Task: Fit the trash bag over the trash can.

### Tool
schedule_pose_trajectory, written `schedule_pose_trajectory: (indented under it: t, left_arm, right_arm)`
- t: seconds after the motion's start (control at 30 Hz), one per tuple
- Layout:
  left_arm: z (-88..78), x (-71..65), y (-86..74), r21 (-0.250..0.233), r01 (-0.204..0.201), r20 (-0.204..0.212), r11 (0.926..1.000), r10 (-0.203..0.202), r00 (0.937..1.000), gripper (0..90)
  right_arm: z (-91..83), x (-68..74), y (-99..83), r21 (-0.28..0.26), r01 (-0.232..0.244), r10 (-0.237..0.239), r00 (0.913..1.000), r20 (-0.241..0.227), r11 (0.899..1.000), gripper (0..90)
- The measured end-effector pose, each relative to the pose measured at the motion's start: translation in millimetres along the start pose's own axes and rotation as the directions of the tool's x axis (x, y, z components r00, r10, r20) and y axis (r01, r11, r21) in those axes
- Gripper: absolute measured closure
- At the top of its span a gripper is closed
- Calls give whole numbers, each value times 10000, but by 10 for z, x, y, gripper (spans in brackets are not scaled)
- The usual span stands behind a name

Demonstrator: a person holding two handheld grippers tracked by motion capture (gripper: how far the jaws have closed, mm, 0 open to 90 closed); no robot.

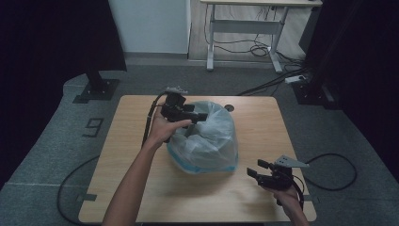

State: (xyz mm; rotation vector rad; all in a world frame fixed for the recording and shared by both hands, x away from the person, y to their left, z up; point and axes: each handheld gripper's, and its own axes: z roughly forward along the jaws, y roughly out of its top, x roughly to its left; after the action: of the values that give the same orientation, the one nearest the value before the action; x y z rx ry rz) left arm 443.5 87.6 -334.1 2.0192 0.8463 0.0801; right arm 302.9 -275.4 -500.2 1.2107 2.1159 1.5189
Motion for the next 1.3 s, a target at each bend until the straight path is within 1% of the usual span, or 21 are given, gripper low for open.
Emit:
schedule_pose_trajectory:
  t: [0.07,0.13,0.2,0.27,0.37,0.43,0.5,0.63,0.7,0.77,0.8,0.87,0.97,1.07,1.13,1.17,1.23,1.3]
  left_arm:
    - [83,-4,45,273,69,-25,9996,-68,10000,245]
    - [171,-10,77,564,231,-33,9981,-230,9997,250]
    - [257,-14,102,908,180,-62,9957,-175,9998,250]
    - [339,-10,129,1285,178,-169,9915,-158,9997,250]
    - [443,-5,164,1660,183,-172,9860,-157,9997,254]
    - [503,-6,186,1920,79,-266,9814,-29,9996,256]
    - [560,-2,202,2160,76,-360,9764,2,9994,261]
    - [674,6,221,2683,31,-448,9633,92,9990,275]
    - [743,-4,215,3045,65,-502,9525,93,9987,286]
    - [812,-21,202,3404,17,-573,9403,190,9982,293]
    - [840,-28,196,3536,-1,-592,9354,224,9980,296]
    - [883,-34,189,3700,-45,-597,9290,287,9978,296]
    - [937,-30,183,3820,-25,-650,9242,296,9974,296]
    - [999,-28,165,4022,0,-692,9156,304,9971,294]
    - [1035,-24,150,4113,75,-735,9115,250,9970,293]
    - [1046,-23,146,4154,50,-696,9096,263,9972,291]
    - [1050,-26,146,4168,63,-676,9090,241,9974,285]
    - [1006,-29,160,3993,35,-691,9168,263,9973,283]
  right_arm:
    - [2,-5,-3,17,-15,15,10000,9,10000,299]
    - [3,-14,-9,31,-75,75,10000,39,10000,299]
    - [2,-20,-9,86,-58,57,10000,80,9999,299]
    - [5,-19,-9,91,-37,37,10000,59,10000,299]
    - [15,-15,-6,161,51,-52,10000,33,9999,299]
    - [15,-5,0,199,158,-158,9999,4,9997,299]
    - [10,11,7,181,226,-226,9997,-10,9996,299]
    - [5,28,15,165,287,-285,9996,-85,9995,299]
    - [6,34,16,183,293,-291,9995,-114,9994,299]
    - [6,38,17,192,332,-330,9994,-122,9993,299]
    - [6,40,18,191,340,-338,9993,-128,9992,299]
    - [8,39,16,201,345,-343,9994,-108,9992,299]
    - [16,34,8,196,298,-296,9995,-89,9994,300]
    - [21,35,6,251,332,-330,9994,-108,9991,300]
    - [19,40,9,264,379,-376,9992,-135,9989,301]
    - [17,41,11,260,380,-377,9992,-148,9989,301]
    - [18,39,9,227,360,-357,9993,-136,9991,301]
    - [15,32,6,236,325,-322,9994,-127,9992,301]
